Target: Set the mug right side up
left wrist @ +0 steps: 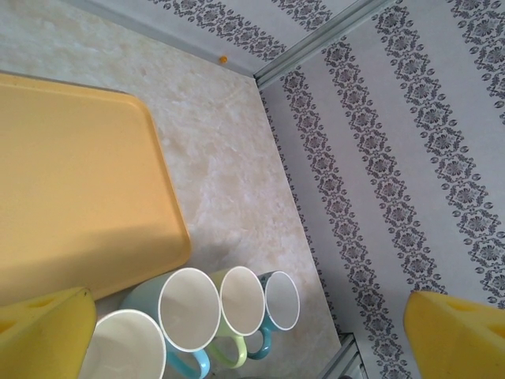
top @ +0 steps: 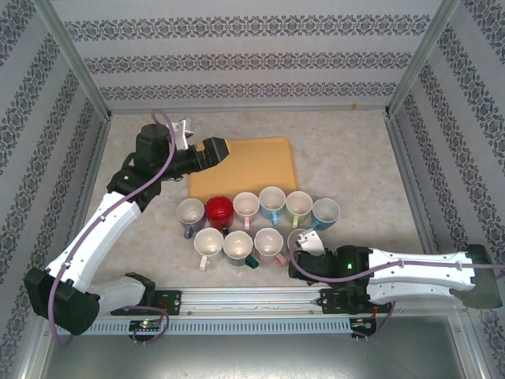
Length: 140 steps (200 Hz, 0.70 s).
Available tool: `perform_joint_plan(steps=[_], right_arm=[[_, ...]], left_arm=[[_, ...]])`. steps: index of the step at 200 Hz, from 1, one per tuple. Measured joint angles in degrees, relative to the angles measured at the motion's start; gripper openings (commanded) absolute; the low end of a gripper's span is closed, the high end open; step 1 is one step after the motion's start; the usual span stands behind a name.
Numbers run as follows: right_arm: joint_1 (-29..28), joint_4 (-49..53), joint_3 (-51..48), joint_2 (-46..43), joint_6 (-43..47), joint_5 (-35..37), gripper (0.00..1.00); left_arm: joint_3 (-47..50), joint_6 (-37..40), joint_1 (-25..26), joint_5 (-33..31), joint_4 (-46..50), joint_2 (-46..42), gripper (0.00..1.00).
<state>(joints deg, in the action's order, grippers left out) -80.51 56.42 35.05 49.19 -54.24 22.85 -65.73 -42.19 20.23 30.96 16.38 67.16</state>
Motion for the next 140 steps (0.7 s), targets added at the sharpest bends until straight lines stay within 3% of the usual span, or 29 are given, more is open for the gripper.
perform_joint_plan(steps=[88,140], right_arm=[[0.0,-2.8,-0.94,2.6,-0.7,-1.11,0.26],[0.0,-2.69,-0.94,0.59,-1.44,-1.25,0.51]], left_arm=[[2.05,-0.02,0.0,-0.17,0.02,-1.03,1.0],[2.32,-0.02,0.0,-0.28,0.2,-1.66,1.0]])
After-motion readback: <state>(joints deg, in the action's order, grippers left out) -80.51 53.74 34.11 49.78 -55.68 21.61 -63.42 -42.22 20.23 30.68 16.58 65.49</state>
